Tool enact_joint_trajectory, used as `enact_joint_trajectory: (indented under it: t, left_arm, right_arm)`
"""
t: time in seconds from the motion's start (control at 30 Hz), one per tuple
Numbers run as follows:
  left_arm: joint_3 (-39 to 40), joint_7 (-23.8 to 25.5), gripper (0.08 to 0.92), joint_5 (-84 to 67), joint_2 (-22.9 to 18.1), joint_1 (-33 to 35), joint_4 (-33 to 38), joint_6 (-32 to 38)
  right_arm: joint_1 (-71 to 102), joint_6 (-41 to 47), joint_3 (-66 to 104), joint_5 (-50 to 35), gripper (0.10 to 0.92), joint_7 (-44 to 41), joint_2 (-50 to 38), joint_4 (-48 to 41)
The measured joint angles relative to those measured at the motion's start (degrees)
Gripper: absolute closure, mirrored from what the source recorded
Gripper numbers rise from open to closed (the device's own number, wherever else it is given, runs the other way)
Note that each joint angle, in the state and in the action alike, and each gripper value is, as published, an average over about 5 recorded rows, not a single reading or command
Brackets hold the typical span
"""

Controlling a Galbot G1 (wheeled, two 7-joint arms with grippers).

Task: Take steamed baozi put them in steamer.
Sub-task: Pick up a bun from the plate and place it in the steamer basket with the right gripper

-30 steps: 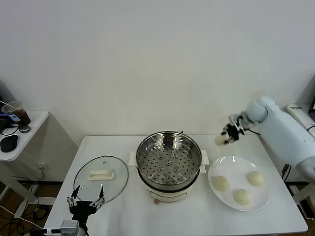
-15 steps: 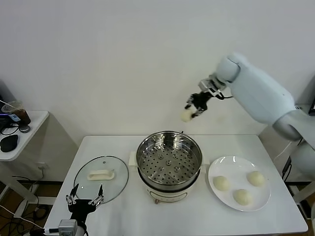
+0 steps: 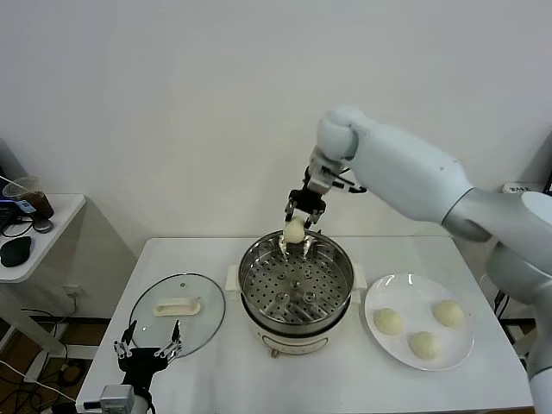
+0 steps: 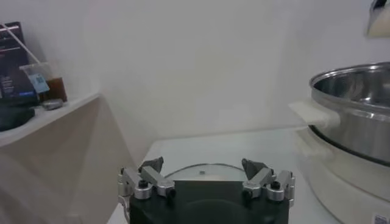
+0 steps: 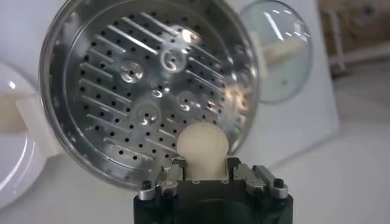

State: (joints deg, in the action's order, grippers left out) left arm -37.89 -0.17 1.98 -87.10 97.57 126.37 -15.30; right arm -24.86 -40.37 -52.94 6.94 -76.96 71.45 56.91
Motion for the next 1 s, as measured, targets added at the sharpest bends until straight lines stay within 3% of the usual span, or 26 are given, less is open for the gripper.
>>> enact_joint_trajectory:
  t: [0.33,0.73,0.83,1.0]
  left_arm:
    - [-0.36,0.03,0.177,-0.13,-0.31,-0.14,0.18,-0.08]
    - [-0.36,0.18,0.177,-0.14,-0.52,-0.65,-0.64,-0.22]
    - [-0.48,0.21,0.177,-0.15,-0.51,-0.71,-0.75,-0.22]
    - [-0.45,0.27,0.177,-0.12,-0.65,-0.79,-0.77,-0.26]
  right_arm:
    - [4.58,-4.16,0.49,9.38,0.601,1.78,2.03,-0.2]
    - [7.95,-6.06,1.5,14.26,0.593,3.53,4.01,-3.07]
    - [8.45,-6.27,1.54,14.84,0.556,3.9,4.04,-3.31]
    - [8.68,-6.43,1.54,15.19,0.416,5.48,4.25,-4.01]
